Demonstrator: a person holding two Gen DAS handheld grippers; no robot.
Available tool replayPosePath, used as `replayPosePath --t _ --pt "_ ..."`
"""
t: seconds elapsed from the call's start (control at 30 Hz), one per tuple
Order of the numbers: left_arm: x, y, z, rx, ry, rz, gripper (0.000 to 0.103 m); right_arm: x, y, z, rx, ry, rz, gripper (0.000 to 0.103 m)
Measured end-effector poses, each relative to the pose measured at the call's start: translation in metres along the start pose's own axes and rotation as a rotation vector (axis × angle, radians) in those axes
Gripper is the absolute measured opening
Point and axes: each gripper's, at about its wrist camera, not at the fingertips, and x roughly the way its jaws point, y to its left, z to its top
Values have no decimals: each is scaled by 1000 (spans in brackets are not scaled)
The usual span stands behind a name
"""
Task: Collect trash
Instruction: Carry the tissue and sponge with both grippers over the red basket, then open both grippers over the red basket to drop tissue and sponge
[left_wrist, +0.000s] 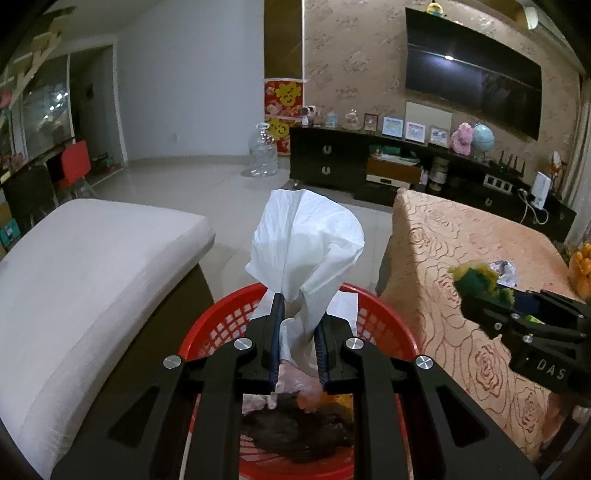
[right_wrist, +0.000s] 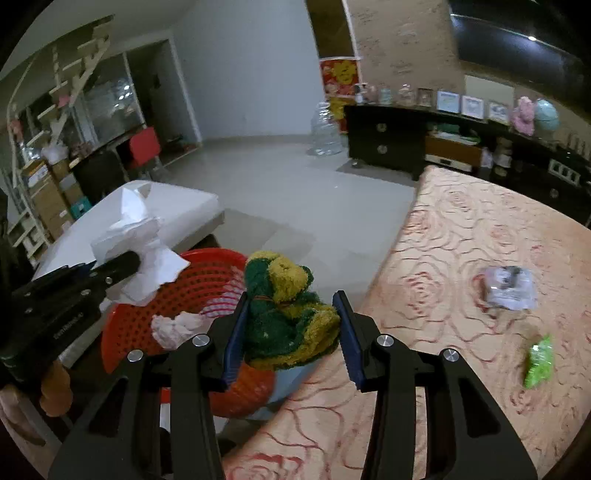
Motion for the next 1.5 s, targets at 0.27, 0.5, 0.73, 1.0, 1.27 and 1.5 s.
replayPosePath --t 0.27,0.5,0.73,1.0,1.27,1.5 --pt "12 23 -6 -28 62 31 15 17 25 3 -23 31 73 44" --pt "21 29 -11 -32 110 42 15 24 42 2 -53 47 110 44" --pt "28 29 -13 -34 136 44 15 33 54 -3 -88 70 123 44" --pt "28 31 -13 -42 139 40 43 37 57 -5 -84 65 132 63" --pt "26 36 -17 -62 127 48 65 31 47 -5 -46 52 123 68" --pt "21 33 -16 -53 104 41 71 25 35 -5 -17 47 104 69"
